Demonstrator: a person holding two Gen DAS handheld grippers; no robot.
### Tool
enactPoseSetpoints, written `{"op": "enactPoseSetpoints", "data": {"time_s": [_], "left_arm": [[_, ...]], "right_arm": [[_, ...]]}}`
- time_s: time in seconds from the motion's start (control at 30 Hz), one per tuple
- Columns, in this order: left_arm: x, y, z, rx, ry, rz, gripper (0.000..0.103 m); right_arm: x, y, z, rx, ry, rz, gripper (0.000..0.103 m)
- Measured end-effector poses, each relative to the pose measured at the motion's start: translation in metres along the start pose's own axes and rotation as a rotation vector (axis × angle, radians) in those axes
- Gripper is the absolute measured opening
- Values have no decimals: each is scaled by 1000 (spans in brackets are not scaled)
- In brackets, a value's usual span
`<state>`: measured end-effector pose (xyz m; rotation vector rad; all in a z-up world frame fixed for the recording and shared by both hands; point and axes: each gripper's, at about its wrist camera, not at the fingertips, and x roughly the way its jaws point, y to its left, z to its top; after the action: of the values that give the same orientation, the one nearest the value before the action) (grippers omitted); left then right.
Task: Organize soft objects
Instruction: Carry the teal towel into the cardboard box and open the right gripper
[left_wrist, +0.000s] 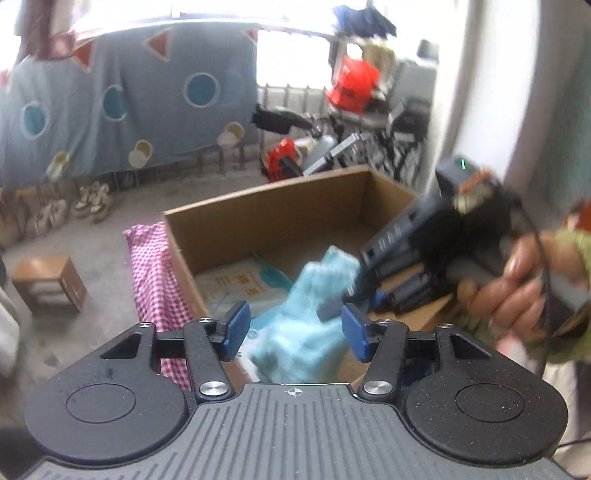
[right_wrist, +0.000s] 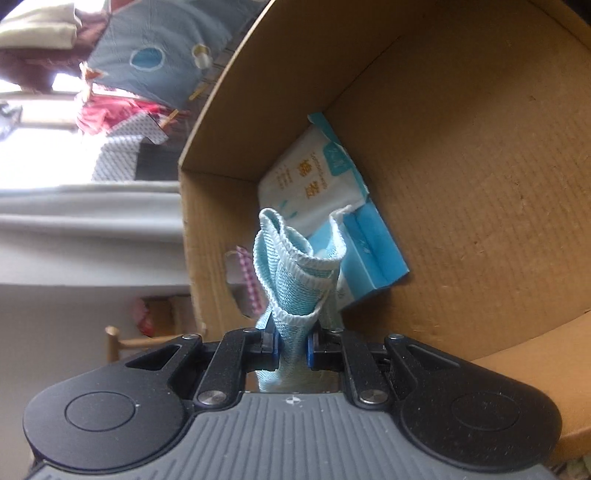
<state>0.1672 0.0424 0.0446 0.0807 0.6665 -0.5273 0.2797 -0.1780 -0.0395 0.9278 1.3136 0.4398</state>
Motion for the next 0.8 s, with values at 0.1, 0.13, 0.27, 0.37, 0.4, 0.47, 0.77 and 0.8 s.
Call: {"op": "enactPoseSetpoints", "data": {"time_s": [0.1,0.13,0.27,0.37,0.4,0.47,0.77,0.8], "left_arm": [[-7,14,0,-75,-43,17,57],[-9,19,-1,-99,-53,21,57],[-12,33,-6,-164,-73,34,58],[-16,39,-8,-205,-91,29,59],[-18,42,-10,-224,-99,25,60],[-23,50,-13,-261,-119,16,61],[-24,64,-24,-339,-147,5,70],[-24,64,-25,-344,-148,4,71]], "right_arm": [[5,10,-4,-58,55,-100,16],[6,13,-6,-78,75,-136,16],[3,35,-15,-226,168,-288,43],[-15,49,-18,-308,168,-355,58],[-22,52,-18,-327,165,-366,58],[-35,61,-18,-372,153,-370,58],[7,68,15,-405,166,-358,42],[20,63,18,-390,204,-370,42]]}}
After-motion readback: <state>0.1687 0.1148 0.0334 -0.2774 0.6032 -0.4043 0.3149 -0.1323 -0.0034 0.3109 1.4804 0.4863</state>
